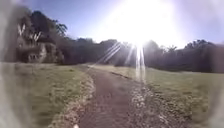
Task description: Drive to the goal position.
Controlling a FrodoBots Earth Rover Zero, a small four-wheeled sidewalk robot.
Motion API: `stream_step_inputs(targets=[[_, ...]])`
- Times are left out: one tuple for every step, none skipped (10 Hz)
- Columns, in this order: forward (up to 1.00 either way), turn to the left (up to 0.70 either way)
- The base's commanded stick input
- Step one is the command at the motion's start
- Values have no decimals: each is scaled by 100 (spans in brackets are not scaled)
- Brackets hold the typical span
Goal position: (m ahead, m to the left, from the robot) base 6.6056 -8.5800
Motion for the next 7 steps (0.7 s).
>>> stream_step_inputs(targets=[[100, 0], [100, 0], [100, 0], [100, 0], [100, 0], [100, 0], [100, 0]])
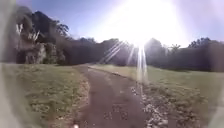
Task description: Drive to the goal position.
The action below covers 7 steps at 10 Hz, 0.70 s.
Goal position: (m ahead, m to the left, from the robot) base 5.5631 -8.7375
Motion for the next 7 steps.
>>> stream_step_inputs(targets=[[100, 0], [100, 0], [100, 0], [100, 0], [100, 0], [100, 0], [100, 0]])
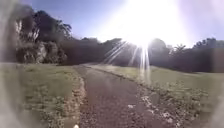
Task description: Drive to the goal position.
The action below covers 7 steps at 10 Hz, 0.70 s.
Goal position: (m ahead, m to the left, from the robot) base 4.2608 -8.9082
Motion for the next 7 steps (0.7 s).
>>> stream_step_inputs(targets=[[100, 0], [100, 0], [100, 0], [100, 0], [100, 0], [100, 0], [100, 0]])
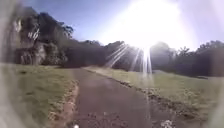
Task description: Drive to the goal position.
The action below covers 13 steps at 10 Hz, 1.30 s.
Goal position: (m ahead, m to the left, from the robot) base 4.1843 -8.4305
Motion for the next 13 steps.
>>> stream_step_inputs(targets=[[100, 0], [100, 0], [100, 0], [100, -16], [100, -28], [100, -40], [100, -40], [100, -40], [100, -40], [100, -40], [100, -40], [100, -40], [100, -40]])
